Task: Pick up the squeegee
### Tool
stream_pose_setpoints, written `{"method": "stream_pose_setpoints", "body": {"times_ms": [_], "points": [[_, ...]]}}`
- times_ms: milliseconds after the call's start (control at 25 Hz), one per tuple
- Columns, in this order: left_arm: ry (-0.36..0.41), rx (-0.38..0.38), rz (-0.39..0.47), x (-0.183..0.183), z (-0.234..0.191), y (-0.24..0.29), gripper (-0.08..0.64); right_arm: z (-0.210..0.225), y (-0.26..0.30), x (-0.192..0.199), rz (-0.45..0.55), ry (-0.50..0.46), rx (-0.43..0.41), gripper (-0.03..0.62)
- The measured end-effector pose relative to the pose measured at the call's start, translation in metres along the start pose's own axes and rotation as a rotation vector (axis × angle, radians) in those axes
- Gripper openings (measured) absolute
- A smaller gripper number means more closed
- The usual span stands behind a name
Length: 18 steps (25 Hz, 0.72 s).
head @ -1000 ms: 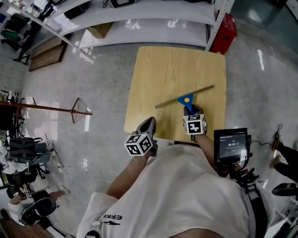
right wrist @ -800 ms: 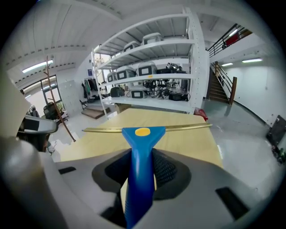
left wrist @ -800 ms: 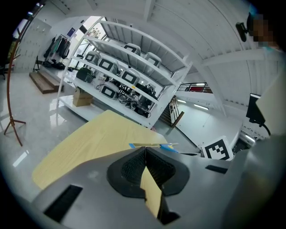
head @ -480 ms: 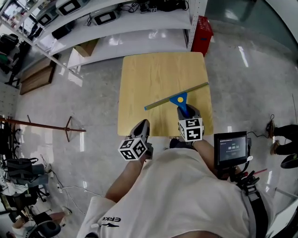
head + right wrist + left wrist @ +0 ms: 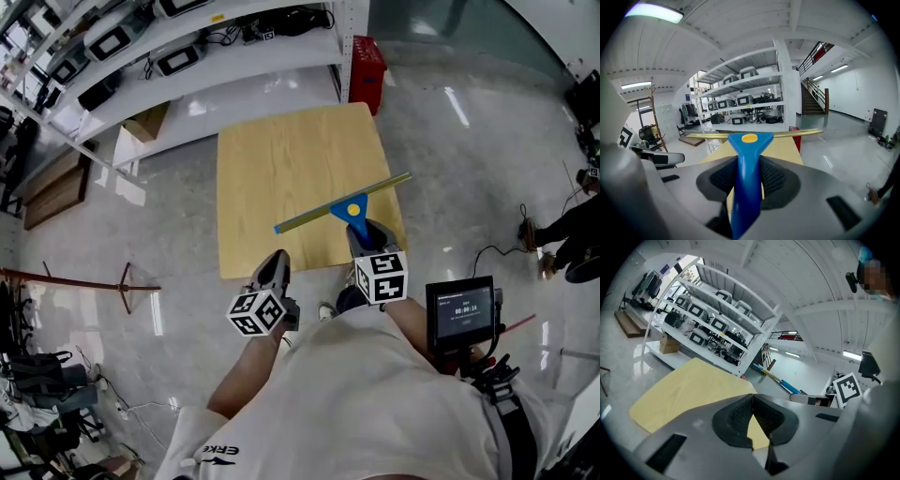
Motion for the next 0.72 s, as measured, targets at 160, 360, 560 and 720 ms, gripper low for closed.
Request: {"method": "stream_pose_setpoints", "body": {"times_ms": [160,360,560,720], "points": [[0.015,0.02,0.007,0.003,0.014,0.0,0.005,0.007,-0.021,0.002,0.025,0.014,0.011,0.13],[0.031,0.026,0.028,0.011,0.038,0.009,0.005,0.029,-0.041,0.009,0.042,0.034,-0.002,0.13],[0.022,0.019,0.038,0.022,0.066,0.003,0.005,0.042,-0.067,0.014,0.045,0.045,-0.015,0.13],[0.036,0.014,0.048,0.033,0.092,-0.007,0.005,0.055,-0.093,0.021,0.059,0.057,-0.022,0.13]]}}
Point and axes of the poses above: the fingertips, and each gripper's own axes: y forward along the fingers, z to its right, x out of its underside, the point moved 8 cm from there along -y, backward along the fingers, and after that the axes turned 4 degrees about y, right-handed, at the moved point
